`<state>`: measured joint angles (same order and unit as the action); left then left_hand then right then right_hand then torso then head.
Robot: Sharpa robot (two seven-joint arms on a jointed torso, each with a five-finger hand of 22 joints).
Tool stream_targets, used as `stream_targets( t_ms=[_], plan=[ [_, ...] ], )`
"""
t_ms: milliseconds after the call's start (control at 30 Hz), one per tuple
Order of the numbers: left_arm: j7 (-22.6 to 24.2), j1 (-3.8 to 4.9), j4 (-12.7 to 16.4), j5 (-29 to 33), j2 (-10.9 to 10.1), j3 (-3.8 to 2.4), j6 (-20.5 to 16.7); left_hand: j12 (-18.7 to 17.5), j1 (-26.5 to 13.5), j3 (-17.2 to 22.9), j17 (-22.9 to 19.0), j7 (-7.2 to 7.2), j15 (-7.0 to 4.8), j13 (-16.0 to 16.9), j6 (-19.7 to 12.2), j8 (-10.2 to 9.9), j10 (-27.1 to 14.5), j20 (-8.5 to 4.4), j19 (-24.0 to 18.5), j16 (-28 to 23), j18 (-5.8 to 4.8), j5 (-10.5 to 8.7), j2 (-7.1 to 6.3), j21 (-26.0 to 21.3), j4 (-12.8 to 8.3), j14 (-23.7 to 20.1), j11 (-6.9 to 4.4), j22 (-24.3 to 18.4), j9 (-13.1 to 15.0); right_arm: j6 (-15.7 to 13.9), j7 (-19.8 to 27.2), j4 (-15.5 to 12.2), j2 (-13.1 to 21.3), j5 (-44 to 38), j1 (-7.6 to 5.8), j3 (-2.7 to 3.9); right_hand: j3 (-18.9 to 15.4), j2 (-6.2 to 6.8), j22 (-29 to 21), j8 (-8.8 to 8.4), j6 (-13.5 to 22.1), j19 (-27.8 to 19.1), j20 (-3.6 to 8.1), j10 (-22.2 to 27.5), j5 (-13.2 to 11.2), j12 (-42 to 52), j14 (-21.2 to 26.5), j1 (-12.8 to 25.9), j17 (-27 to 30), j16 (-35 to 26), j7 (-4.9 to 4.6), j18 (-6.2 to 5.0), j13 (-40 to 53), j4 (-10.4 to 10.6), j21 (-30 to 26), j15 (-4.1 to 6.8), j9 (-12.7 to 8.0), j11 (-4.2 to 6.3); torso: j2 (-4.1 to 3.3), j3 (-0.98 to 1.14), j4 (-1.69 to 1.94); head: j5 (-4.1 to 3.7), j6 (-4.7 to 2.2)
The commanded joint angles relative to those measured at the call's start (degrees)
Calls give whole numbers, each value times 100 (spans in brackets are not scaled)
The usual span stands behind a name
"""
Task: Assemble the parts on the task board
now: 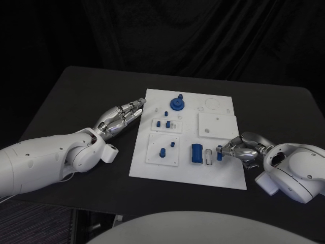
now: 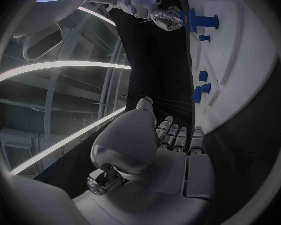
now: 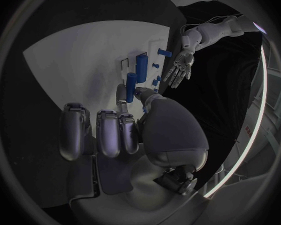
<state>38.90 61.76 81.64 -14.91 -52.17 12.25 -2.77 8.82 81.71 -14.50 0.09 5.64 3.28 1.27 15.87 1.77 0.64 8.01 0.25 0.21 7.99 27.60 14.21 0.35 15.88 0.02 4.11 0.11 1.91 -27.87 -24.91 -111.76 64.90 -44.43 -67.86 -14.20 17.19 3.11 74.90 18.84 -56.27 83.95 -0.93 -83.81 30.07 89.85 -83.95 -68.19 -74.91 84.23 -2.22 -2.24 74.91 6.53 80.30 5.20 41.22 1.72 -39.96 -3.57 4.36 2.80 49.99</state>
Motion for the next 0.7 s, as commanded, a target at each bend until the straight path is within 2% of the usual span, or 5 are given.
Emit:
stream_targets(
  t_ms=[33, 233, 533, 700],
  plan=[
    [173, -9, 0, -10, 18, -4, 62, 16, 64, 32, -9, 34, 50, 9, -14, 25, -1, 37, -16, -21, 67, 38, -16, -25, -8, -2, 54, 4, 5, 108, 107, 54, -75, 416, -7, -2, 153, 1, 1181, 3, 39, 218, 2, -619, -22, 15, -358, 64, -89, -19, -20, -23, 1509, -111, -21, 18, -7, 5, -9, 4, -6, -9, 1],
    [169, -9, -3, -10, 15, -4, 69, 9, 67, 33, -9, 38, 53, 8, -14, 25, 0, 39, -16, -21, 66, 38, -18, -25, -8, -2, 55, 4, 5, 256, 101, 154, -222, 449, 0, -4, 165, -17, 1174, 2, 61, 209, -4, -619, -98, 15, -352, 137, -60, -32, -28, -28, 1509, -88, -43, 11, -7, -3, -13, 5, 1, -27, 1],
    [164, -9, 1, -10, 10, -4, 67, 8, 68, 33, -9, 39, 53, 7, -14, 24, 0, 40, -16, -21, 66, 38, -18, -25, -8, -2, 56, 4, 5, 479, 58, 317, -385, 311, 38, -5, 179, -25, 1148, -13, 112, 178, -11, -619, -154, 15, -344, 172, -26, -48, -43, -47, 1509, -90, -121, 2, -12, -15, -17, 6, -13, 4, 1],
    [161, -9, 1, -10, 12, -4, 71, 10, 70, 33, -9, 43, 55, 7, -10, 25, 0, 41, -16, -21, 65, 38, -20, -25, -8, -2, 57, 3, 5, 524, 39, 366, -440, 220, 72, -5, 178, -26, 1141, -17, 129, 169, -15, -619, -177, 15, -340, 193, -10, -56, -51, -52, 1509, -86, -142, -3, -12, -22, -18, 14, -23, 9, 1]
  ],
)
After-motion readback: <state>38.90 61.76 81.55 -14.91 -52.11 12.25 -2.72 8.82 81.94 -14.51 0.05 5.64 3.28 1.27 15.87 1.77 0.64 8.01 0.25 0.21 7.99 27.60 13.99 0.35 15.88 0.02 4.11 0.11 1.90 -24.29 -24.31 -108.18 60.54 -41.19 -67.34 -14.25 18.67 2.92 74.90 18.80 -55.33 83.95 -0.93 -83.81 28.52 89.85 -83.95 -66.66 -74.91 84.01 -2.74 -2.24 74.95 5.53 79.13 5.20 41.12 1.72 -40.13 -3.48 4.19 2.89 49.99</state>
